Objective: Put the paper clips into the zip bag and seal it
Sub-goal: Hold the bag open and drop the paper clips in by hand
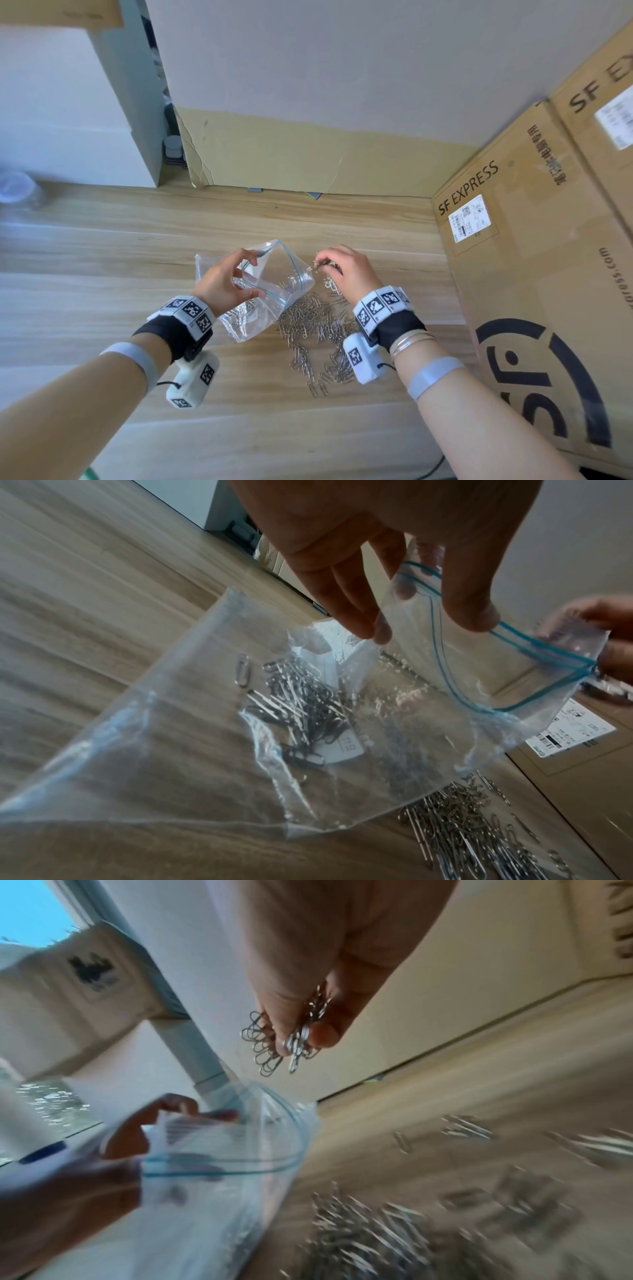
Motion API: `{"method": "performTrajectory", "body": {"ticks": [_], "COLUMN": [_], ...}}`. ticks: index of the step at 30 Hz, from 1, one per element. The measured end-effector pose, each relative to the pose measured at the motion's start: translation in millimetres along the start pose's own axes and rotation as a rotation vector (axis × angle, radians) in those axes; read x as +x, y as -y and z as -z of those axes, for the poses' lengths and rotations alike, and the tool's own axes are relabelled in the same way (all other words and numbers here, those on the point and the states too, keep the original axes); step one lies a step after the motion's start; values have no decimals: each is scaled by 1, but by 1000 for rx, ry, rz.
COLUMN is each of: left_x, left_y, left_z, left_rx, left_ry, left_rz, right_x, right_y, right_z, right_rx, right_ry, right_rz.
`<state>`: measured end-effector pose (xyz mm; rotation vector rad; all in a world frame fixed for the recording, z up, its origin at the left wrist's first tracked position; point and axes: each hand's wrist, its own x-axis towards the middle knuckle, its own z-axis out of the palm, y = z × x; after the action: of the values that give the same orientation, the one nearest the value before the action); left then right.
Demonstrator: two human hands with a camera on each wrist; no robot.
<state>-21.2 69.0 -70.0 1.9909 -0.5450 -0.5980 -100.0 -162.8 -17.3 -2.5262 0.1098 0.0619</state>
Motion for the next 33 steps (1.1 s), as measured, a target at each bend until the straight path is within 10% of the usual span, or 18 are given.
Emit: {"method": "performTrajectory", "body": {"ticks": [11, 17, 23, 33], "left_x": [-9, -14, -19, -12], "left_y": [-10, -5, -10, -24], "left_z": [8, 17, 19, 18], "left_rx": [-78, -64, -98, -114], "left_ry": [-13, -79, -118, -96], "left_rz": [-32, -38, -85, -58], "right_x": [23, 17, 8, -19], "right_y": [56, 11, -9, -25], "right_z": [-37, -25, -69, -58], "right_rx": [89, 153, -243, -150], "right_ry": [133, -145, 390, 412], "right_rz": [135, -148, -170, -19]}}
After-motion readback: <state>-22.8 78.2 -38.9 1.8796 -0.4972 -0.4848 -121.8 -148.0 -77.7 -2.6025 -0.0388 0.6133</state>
